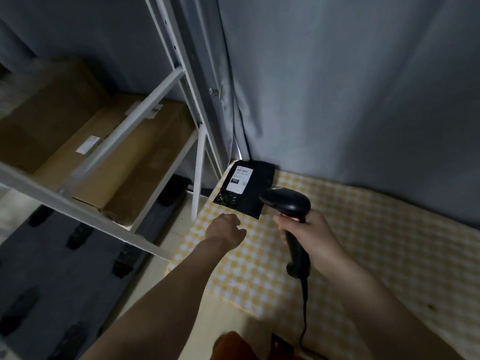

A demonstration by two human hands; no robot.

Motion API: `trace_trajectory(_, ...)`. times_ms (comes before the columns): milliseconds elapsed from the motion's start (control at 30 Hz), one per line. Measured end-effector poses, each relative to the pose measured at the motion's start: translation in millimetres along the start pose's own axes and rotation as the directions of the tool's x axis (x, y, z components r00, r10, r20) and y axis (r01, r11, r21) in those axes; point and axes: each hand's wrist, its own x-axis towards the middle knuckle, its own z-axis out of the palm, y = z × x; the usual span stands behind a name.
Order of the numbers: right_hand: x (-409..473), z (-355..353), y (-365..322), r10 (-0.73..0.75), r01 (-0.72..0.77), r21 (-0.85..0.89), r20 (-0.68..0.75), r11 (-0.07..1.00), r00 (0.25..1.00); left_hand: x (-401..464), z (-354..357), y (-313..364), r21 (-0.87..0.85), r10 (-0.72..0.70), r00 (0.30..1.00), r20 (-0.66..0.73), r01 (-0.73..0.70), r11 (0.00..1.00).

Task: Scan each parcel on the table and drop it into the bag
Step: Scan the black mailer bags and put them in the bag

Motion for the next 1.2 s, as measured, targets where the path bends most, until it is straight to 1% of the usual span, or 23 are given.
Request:
trace_trajectory(100,23.8,8.2,-0.3,0.015,-0.015,-0.001,0.012,1.000,1.000,31.8,-2.6,-10.8,-0.085,-0.039,0.998,0.046,0.042,0.995)
trace_trajectory(267,73.0,23.7,3.7,0.048,-0.048,0.013,-0.028,0.999,0.998,95.6,-8.4,-24.6,-0.097,-0.086,0.992,0.096,0.095,0.991)
trace_trajectory(433,126.3,47.1,2.3,0.122,-0.112,0.091,-0.107,0.990,0.987,166.4,-19.6,-35.4,-0.092,-0.058,0.988,0.144,0.072,0.993)
trace_trajectory(567,166.0,69.1,6.5,0.180,-0.168,0.083,-0.174,0.982,0.968,220.7,-27.7,-42.7,-0.105,-0.072,0.982,0.174,0.091,0.990)
trace_trajectory(733,199.6,92.7,18.2,0.212,-0.186,0.129,-0.232,0.974,0.949,283.0,-24.6,-47.6,-0.207,-0.073,0.971,0.227,0.121,0.971)
trace_trajectory(867,219.4,103.9,35.9,0.251,-0.224,0.126,-0.271,0.966,0.929,318.9,-14.0,-46.7,-0.258,-0.070,0.971,0.227,0.129,0.957)
trace_trajectory(967,224.7,107.5,45.7,0.303,-0.255,0.192,-0.291,0.948,0.908,339.0,3.7,-48.4,-0.316,-0.064,0.968,0.242,0.141,0.938)
trace_trajectory(1033,224.1,106.1,51.5,0.330,-0.267,0.231,-0.305,0.936,0.893,345.4,16.9,-49.4,-0.309,-0.088,0.975,0.202,0.148,0.940)
trace_trajectory(1100,221.5,102.1,56.4,0.338,-0.275,0.229,-0.316,0.934,0.886,344.7,24.6,-46.5,-0.292,-0.120,0.986,0.120,0.150,0.945)
trace_trajectory(1200,216.7,95.5,65.6,0.342,-0.279,0.223,-0.339,0.934,0.876,340.0,29.9,-41.9,-0.189,-0.151,0.988,0.044,0.157,0.969)
